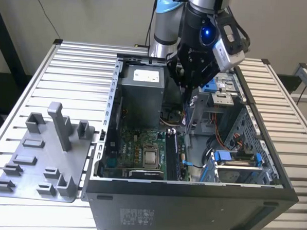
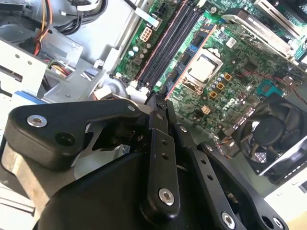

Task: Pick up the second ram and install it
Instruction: 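Insert the second ram into the second slot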

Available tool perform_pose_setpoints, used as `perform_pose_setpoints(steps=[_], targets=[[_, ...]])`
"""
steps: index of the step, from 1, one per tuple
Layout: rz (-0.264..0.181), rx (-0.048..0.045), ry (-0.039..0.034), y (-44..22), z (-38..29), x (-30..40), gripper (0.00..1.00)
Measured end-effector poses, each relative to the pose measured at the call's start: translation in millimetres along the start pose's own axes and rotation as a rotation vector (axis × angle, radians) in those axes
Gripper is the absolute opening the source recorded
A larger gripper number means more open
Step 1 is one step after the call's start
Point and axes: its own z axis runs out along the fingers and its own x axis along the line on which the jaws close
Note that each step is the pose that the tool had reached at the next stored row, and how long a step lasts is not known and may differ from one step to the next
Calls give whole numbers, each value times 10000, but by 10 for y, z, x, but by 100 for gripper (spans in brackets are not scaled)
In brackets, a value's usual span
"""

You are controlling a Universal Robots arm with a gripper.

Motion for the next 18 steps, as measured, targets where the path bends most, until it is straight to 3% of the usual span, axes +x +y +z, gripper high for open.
perform_pose_setpoints(steps=[18], targets=[[0,0,0,2,78,2,14]])
